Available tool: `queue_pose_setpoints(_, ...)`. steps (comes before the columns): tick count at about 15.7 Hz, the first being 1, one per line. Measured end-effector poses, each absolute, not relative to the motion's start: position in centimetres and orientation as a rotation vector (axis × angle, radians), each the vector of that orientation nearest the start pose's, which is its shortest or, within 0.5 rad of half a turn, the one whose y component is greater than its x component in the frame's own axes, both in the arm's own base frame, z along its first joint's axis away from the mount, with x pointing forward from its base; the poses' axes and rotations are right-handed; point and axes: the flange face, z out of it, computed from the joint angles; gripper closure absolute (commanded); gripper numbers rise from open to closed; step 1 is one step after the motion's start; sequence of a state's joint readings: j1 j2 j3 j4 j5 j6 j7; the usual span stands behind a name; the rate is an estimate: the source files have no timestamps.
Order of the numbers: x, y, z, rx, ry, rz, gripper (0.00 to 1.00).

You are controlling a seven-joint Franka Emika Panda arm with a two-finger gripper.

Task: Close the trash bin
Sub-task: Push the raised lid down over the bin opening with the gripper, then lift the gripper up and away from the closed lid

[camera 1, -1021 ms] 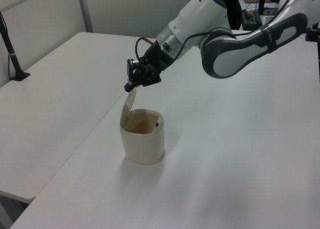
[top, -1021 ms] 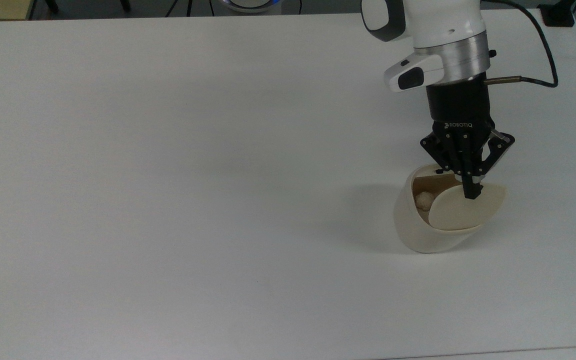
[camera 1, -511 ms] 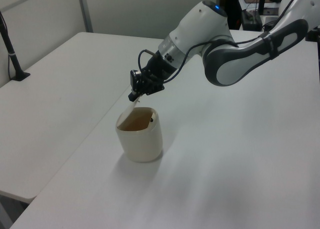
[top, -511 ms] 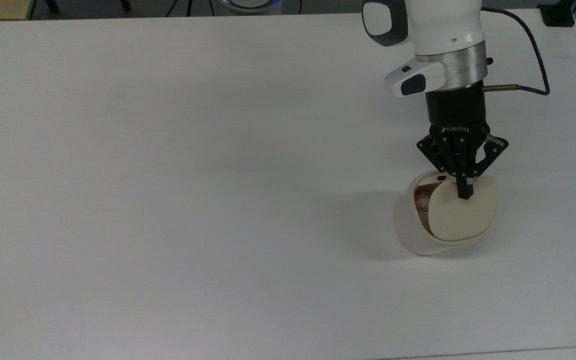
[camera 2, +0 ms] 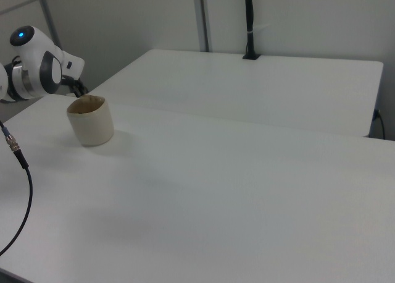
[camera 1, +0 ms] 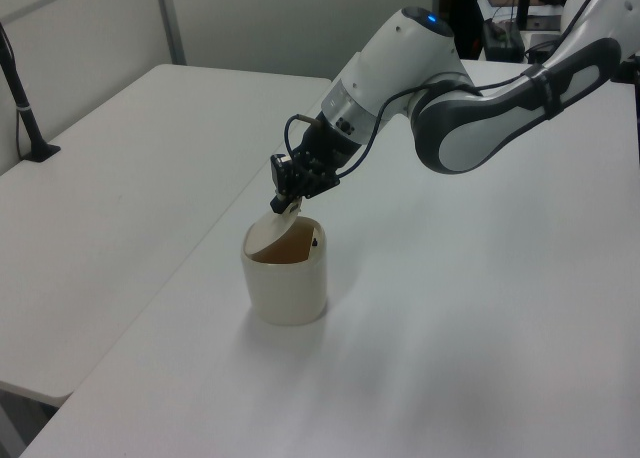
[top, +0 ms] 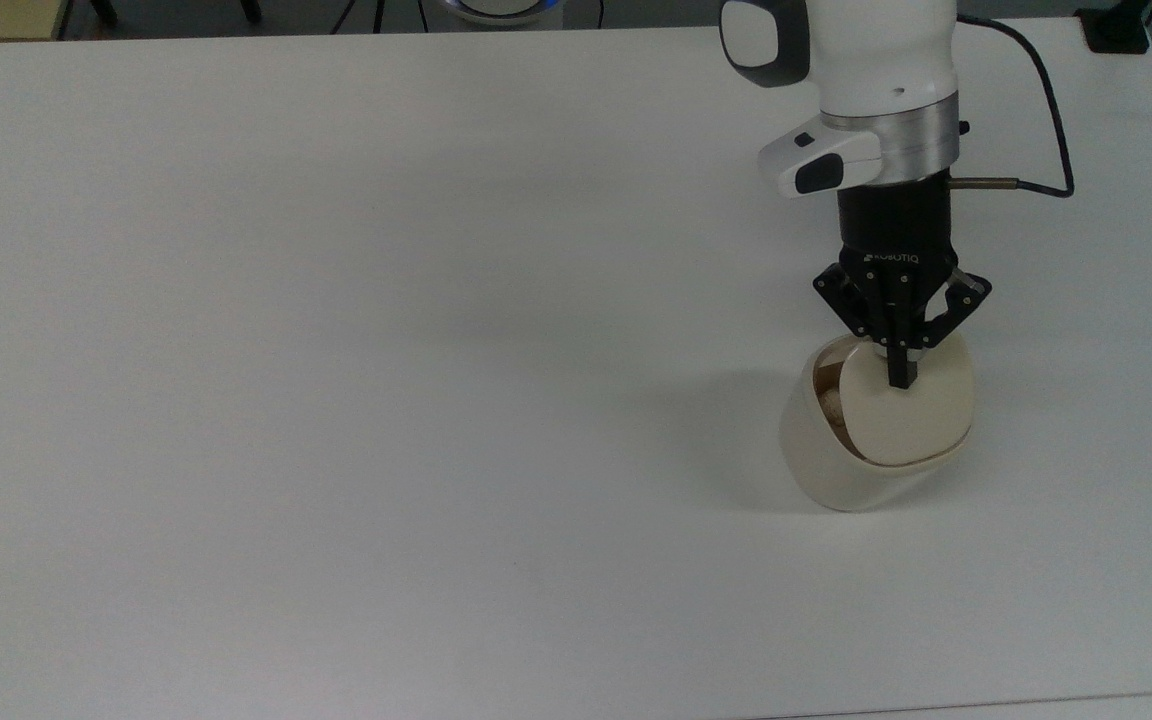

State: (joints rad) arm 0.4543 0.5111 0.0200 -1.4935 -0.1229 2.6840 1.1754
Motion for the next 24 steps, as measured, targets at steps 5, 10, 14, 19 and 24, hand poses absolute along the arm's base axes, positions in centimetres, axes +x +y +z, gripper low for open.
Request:
queue_pose_setpoints(5, 65.6, 33.7, 44.9, -2.596, 0.755, -0.658, 1.00)
queue_pose_setpoints(10, 65.0, 33.6, 43.8, -2.655, 0.725, -0.626, 1.00)
queue_pose_setpoints(14, 64.7, 34.0, 43.5, -2.663, 0.707, -0.617, 1.00)
queue_pose_setpoints(19, 63.9, 35.2, 43.0, -2.671, 0.682, -0.594, 1.00)
queue_pose_setpoints(24, 63.7, 35.2, 42.4, -2.681, 0.682, -0.583, 1.00)
